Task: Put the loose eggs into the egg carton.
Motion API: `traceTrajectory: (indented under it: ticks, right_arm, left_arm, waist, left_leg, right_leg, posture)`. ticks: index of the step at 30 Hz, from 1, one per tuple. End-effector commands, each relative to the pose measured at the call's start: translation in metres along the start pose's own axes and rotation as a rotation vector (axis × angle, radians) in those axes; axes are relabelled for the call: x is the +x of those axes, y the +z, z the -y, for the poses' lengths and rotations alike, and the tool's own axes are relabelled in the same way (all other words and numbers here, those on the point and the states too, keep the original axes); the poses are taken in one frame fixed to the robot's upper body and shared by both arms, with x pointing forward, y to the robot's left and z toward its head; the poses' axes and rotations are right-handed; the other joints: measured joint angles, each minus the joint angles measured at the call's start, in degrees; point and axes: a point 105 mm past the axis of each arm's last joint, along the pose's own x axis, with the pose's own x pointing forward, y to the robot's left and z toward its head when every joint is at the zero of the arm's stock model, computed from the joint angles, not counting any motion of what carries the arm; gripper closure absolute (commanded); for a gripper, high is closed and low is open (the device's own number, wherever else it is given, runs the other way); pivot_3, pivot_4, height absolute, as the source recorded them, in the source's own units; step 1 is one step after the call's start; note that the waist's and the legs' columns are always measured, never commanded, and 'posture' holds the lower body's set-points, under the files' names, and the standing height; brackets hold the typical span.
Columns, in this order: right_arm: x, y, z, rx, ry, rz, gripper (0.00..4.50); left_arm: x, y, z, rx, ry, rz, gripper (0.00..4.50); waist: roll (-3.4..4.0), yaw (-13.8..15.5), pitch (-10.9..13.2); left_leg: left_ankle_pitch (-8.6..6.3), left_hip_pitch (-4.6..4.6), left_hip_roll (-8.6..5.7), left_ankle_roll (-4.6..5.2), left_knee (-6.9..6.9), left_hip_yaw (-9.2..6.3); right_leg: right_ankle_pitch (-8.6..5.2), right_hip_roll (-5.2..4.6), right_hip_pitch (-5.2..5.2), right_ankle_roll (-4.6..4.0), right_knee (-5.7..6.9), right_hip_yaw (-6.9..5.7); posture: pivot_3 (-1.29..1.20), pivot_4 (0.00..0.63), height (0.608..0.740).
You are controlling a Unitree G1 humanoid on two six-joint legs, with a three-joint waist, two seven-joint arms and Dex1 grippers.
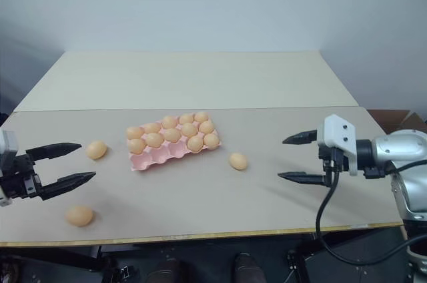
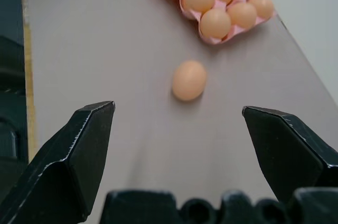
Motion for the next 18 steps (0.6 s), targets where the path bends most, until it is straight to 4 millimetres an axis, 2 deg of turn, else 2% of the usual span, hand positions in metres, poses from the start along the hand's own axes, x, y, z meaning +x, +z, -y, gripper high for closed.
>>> traceTrajectory:
  ticks: [1,10,16,18]
  right_arm:
    - [-0.007,0.011,0.004,-0.055,-0.041,0.023,0.03]
    - [0.004,0.014,0.006,-0.056,-0.053,0.047,0.03]
    - [0.04,0.017,0.009,-0.06,-0.08,0.075,0.03]
    - [0.06,0.016,0.013,-0.057,-0.101,0.066,0.03]
  left_arm:
    - [-0.002,0.008,-0.003,0.044,0.002,0.013,0.0]
    - [-0.002,0.009,-0.002,0.047,-0.002,0.014,0.0]
    - [0.0,0.01,-0.002,0.049,-0.004,0.018,0.0]
    - [0.001,0.01,-0.001,0.048,-0.007,0.018,0.0]
  waist:
    - [0.01,0.05,0.0]
    - [0.01,0.45,0.0]
    - [0.01,0.23,0.0]
    - [0.0,0.22,0.0]
  left_leg:
    - [0.0,0.03,0.0,0.0,0.0,0.01]
    - [-0.01,-0.18,-0.05,-0.01,0.0,0.02]
    - [-0.01,-0.08,0.0,-0.01,-0.01,0.02]
    - [-0.01,-0.1,-0.01,-0.01,-0.01,0.02]
  right_leg:
    - [0.0,0.0,0.0,0.0,0.01,0.0]
    - [0.0,-0.07,-0.04,-0.01,-0.11,-0.02]
    - [-0.01,-0.02,-0.04,-0.01,-0.03,-0.02]
    - [-0.01,-0.02,-0.06,-0.01,-0.03,-0.02]
  posture:
    - [0.0,0.15,0.74]
    - [0.0,0.15,0.74]
    - [0.0,0.15,0.74]
    - [0.0,0.15,0.74]
